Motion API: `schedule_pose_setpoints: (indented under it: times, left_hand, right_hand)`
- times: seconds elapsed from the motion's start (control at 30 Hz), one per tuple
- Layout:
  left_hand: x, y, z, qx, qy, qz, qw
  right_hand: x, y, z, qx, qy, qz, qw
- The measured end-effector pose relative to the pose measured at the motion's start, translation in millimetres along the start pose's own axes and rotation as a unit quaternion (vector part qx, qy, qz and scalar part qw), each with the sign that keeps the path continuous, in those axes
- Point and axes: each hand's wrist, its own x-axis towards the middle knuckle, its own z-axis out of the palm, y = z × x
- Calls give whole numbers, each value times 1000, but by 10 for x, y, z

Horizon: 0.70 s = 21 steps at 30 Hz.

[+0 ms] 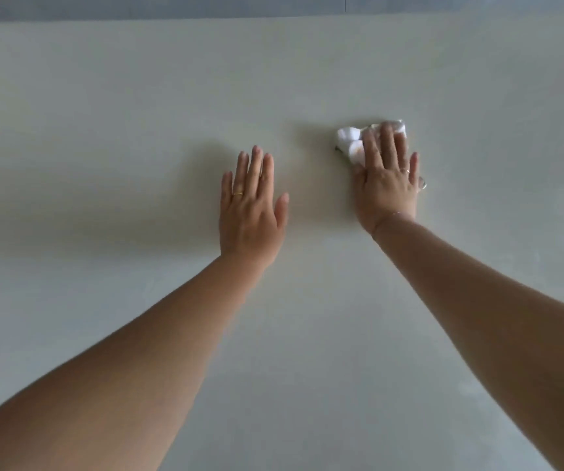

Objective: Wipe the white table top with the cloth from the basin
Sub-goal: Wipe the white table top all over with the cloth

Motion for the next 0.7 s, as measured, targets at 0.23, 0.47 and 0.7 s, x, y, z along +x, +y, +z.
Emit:
schedule_pose_setpoints:
  times: [0.23, 0.47, 0.7]
  left_hand:
    - [10, 4, 102, 18, 9, -18, 1000]
    - [23, 29, 68, 31, -24, -35, 999]
    - [49, 40, 32, 27, -19, -30, 999]
  right_hand:
    - [-132, -190, 54, -53, -96, -329, 938]
    - [557, -333, 68, 5, 10, 41, 999]
    - [655, -390, 69, -53, -93, -315, 943]
